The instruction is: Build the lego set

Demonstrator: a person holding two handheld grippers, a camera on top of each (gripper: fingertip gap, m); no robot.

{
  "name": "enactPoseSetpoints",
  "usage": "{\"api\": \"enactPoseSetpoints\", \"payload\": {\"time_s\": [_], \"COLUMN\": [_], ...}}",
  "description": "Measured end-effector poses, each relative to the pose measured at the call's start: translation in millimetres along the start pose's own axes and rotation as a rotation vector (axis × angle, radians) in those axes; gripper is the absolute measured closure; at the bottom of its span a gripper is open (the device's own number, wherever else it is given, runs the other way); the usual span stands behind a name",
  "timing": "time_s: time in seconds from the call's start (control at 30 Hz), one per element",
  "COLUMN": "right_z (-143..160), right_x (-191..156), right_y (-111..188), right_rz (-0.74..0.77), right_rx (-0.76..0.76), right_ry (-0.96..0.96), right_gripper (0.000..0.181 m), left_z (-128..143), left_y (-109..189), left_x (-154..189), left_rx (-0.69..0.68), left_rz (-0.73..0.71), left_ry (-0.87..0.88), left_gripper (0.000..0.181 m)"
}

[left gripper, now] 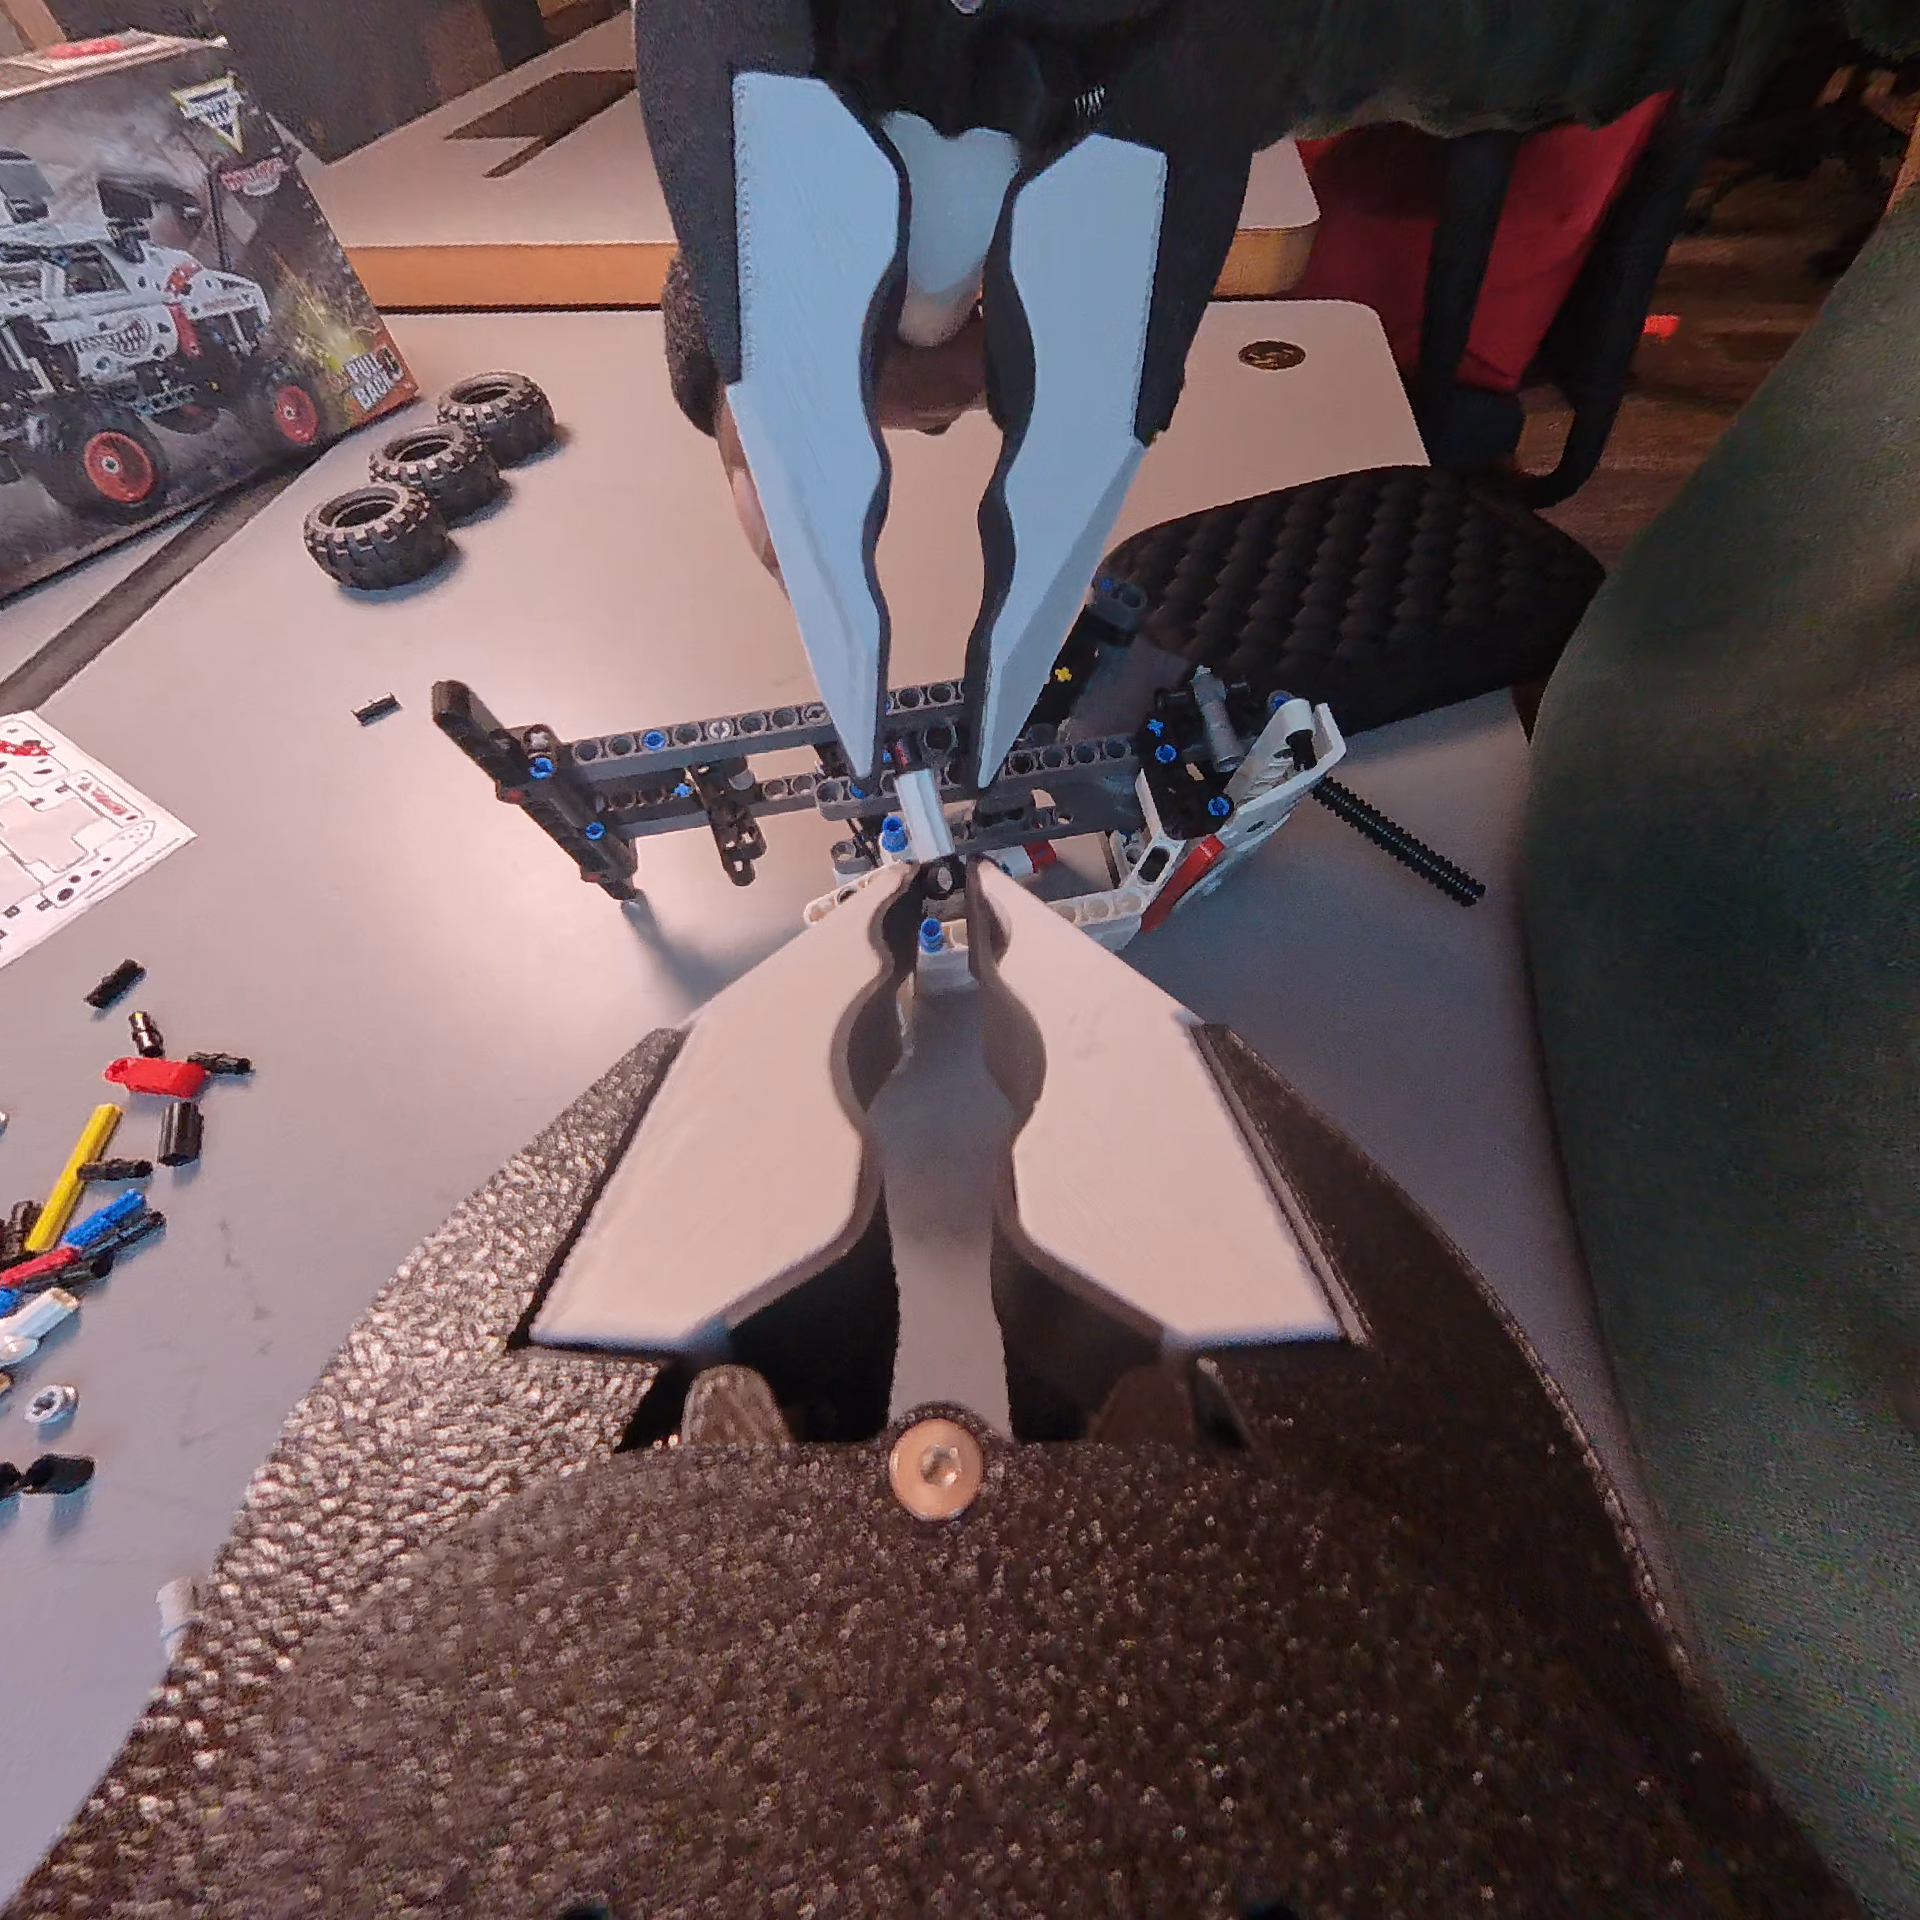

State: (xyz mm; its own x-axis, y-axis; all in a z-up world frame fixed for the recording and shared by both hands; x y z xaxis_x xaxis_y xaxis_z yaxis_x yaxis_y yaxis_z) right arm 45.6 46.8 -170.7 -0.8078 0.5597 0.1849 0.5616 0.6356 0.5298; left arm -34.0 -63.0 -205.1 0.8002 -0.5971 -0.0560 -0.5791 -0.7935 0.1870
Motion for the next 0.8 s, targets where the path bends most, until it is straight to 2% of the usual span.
{"api": "enactPoseSetpoints", "payload": {"time_s": [0.3, 0.5, 0.67, 0.8], "right_z": [-0.6, 1.2, 2.9, 3.7], "right_x": [1.3, 2.9, 3.8, 5.8], "right_y": [4.4, 3.3, 2.9, 4.3], "right_rz": [0.012, 0.040, 0.053, 0.050], "right_rx": [0.067, 0.069, 0.063, 0.070], "right_ry": [-0.064, -0.044, -0.046, -0.103], "right_gripper": [0.166, 0.166, 0.165, 0.154], "left_z": [-5.2, -4.8, -5.8, -6.7], "left_y": [3.1, 5.1, 6.6, 5.8], "left_x": [0.7, -3.2, -4.5, -2.2], "left_rx": [0.038, 0.057, 0.064, 0.056], "left_rz": [-0.003, -0.014, -0.051, -0.084], "left_ry": [-0.050, -0.022, -0.067, -0.143], "left_gripper": [0.173, 0.173, 0.174, 0.174]}}
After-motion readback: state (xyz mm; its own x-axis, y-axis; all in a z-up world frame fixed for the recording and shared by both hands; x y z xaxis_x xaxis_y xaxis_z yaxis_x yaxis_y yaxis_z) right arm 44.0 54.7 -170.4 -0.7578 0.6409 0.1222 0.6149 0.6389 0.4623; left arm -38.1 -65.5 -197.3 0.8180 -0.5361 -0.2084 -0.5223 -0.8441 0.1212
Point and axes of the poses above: each gripper's, where its closed fingertips meet, y back along the fingers, z out of its underside, x = y × z across the jaws, the point moved 8 cm from there along y, back along the fingers, and after that the axes turned 12 degrees about x, right-handed, at the moved point
